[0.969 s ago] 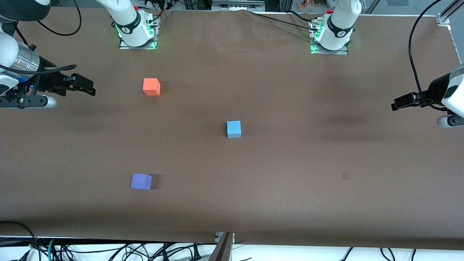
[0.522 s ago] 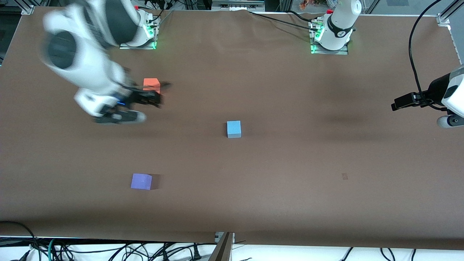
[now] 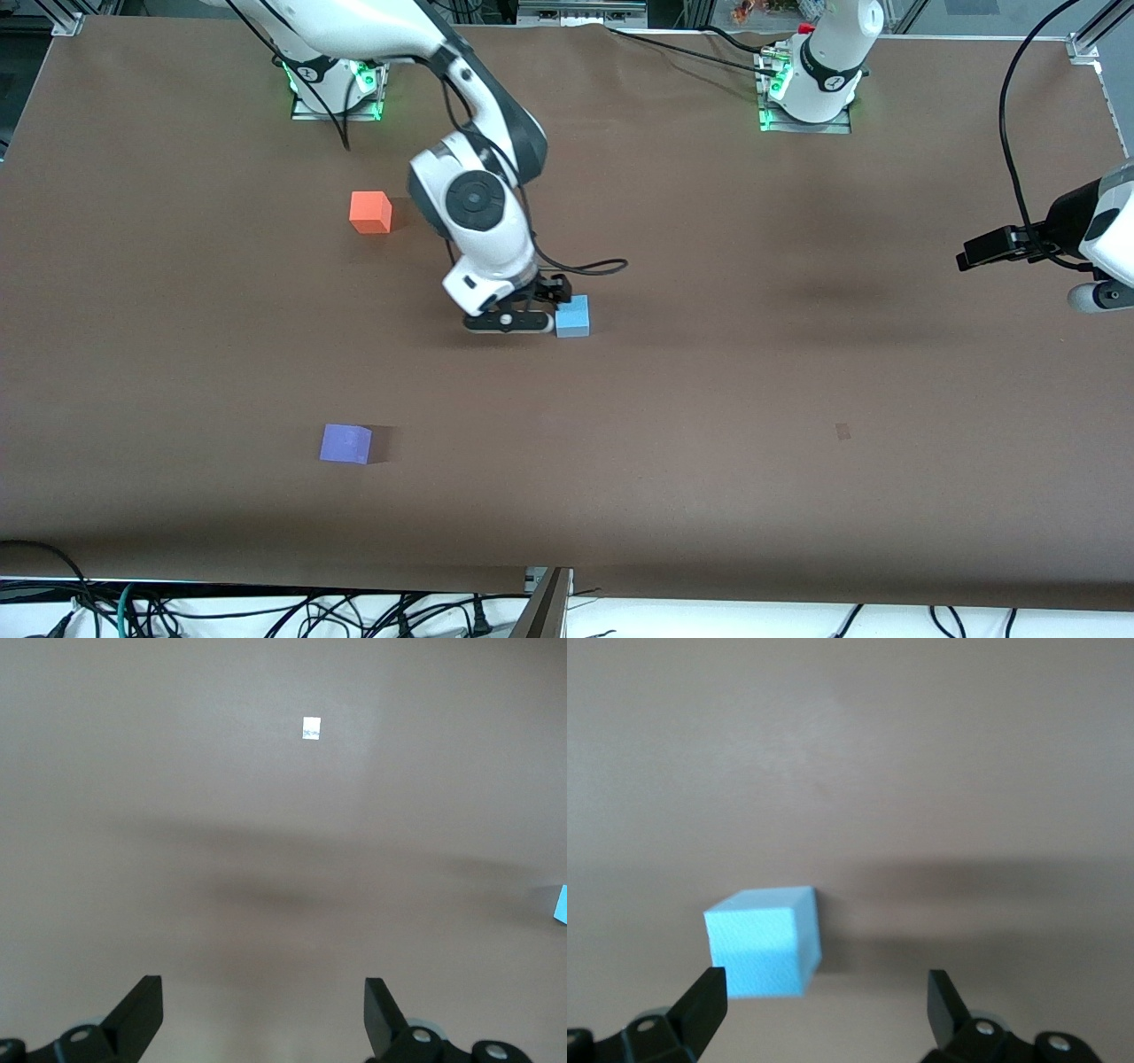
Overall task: Place blue block between orange and purple blocks
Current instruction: 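Lower the right gripper and grasp the light-blue cube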
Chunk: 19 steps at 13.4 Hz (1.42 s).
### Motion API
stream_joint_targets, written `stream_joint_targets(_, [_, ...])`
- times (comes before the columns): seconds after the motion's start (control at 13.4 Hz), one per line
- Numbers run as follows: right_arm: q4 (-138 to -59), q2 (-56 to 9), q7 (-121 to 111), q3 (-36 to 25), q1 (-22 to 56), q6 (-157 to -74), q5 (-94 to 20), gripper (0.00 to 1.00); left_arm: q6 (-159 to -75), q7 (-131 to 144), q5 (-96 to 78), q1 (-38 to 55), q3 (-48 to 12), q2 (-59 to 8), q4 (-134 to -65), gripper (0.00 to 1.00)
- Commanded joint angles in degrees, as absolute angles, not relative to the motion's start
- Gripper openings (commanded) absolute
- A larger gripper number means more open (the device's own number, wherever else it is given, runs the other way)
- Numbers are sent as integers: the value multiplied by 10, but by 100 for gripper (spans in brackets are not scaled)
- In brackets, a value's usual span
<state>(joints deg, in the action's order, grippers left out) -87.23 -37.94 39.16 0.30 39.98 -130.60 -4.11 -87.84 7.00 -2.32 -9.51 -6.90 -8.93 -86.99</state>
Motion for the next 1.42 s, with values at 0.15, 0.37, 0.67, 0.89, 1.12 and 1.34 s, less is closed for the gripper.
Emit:
stream_joint_targets(0.15, [-853,-433,437,-6,445,-1362,-32,100,-868,55,-15,-98,-72,-98,-853,100])
stream_joint_targets(0.37, [-852,-461,458,-6,465,-1418,-31,100,-868,55,-16,-98,-72,-98,-853,100])
stream_joint_targets(0.67, [-853,-475,455,-8,466,-1441,-12,87,-868,55,-15,-98,-72,-98,-853,100])
stream_joint_targets(0.89, [-852,-466,441,-11,455,-1430,1,21,-868,55,-15,-98,-72,-98,-853,100])
stream_joint_targets(1.12, [-852,-429,412,-11,411,-1349,-9,0,-868,55,-15,-99,-72,-98,-853,100])
stream_joint_targets(1.34, [-860,-355,346,-10,337,-1250,-29,0,-868,55,-15,-98,-72,-98,-853,100])
